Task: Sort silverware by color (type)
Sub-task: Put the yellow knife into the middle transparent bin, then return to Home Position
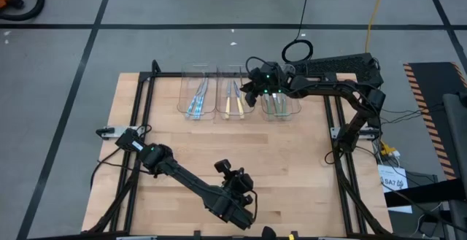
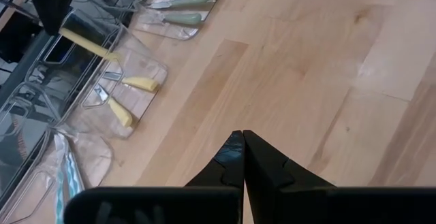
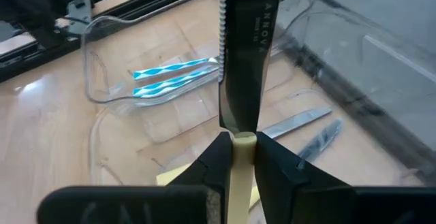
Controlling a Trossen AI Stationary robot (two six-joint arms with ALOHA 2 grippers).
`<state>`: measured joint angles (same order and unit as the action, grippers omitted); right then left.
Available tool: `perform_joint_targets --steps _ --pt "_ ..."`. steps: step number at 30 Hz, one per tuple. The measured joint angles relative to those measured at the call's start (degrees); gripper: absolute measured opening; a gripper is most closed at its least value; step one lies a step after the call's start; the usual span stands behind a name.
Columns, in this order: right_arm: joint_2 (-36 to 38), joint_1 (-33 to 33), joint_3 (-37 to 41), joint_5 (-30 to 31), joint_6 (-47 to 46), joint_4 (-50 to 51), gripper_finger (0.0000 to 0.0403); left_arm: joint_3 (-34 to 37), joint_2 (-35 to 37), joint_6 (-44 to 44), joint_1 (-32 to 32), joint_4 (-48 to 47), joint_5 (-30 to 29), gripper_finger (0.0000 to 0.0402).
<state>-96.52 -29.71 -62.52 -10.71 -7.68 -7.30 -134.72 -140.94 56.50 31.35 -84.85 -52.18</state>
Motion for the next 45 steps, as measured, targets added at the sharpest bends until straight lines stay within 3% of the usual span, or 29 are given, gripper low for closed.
perform_joint_targets --steps 10,24,31,45 --pt "0.0 0.1 0.0 3.4 0.7 1.3 0.0044 0.0 0.0 -4.6 0.0 5.8 0.0 0.0006" --pt "0.0 0.2 0.0 3.5 1.0 2.3 0.0045 0.0 0.0 -4.9 0.0 6.0 0.1 0.0006" --pt "0.0 0.6 0.0 8.0 1.1 3.1 0.0084 0.0 0.0 -4.9 0.0 6.1 0.6 0.0006" --pt "2.6 1.7 0.1 7.7 1.6 3.7 0.0139 0.0 0.0 -5.0 0.1 3.8 1.0 0.0006"
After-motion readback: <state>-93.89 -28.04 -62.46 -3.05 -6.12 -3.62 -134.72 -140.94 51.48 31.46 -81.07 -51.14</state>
